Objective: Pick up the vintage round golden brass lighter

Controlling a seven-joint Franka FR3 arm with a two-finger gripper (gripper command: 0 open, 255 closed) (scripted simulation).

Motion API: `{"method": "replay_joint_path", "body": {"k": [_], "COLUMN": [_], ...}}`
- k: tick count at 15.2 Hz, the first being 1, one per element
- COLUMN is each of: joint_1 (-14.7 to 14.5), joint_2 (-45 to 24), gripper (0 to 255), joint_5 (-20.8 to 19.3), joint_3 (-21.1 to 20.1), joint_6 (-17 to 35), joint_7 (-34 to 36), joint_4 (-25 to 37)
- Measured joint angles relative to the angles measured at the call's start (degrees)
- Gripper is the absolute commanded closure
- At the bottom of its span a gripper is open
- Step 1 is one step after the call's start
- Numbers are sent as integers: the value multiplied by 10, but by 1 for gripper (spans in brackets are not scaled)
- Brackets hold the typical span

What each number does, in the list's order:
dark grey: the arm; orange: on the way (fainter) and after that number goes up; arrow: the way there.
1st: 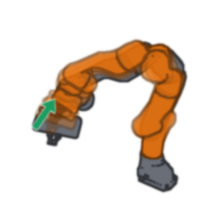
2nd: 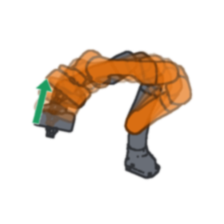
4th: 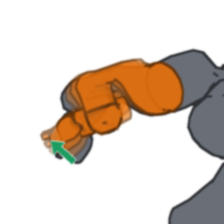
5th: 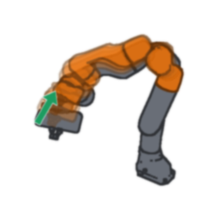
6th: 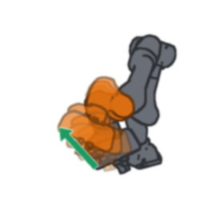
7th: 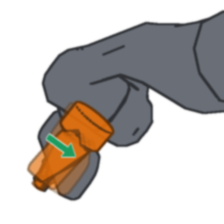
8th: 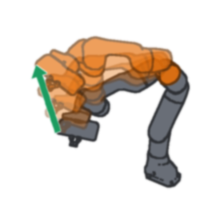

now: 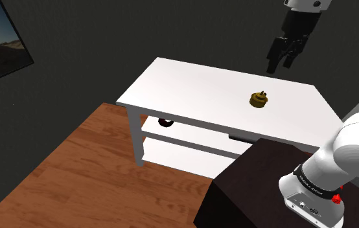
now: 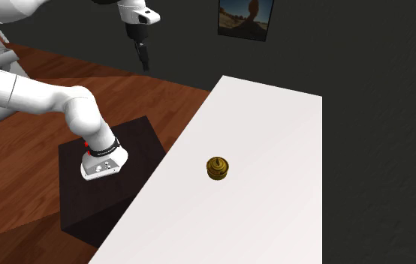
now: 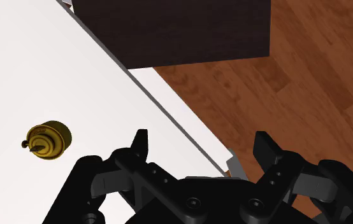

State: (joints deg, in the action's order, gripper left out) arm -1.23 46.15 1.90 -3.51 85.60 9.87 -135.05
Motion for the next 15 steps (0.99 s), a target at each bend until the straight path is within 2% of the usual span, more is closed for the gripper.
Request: {"method": "replay_joint_path", "body": {"k": [3, 9, 15], "joint_1": [4, 28, 57], "joint_2": [-6, -32, -86], "gripper": [0, 0, 0], "joint_5": [-10, -63, -119], "joint_3": [8, 50, 99], "joint_6": [15, 92, 194], "joint_7": [-10, -62, -112], "joint_4": [-10, -58, -101]}}
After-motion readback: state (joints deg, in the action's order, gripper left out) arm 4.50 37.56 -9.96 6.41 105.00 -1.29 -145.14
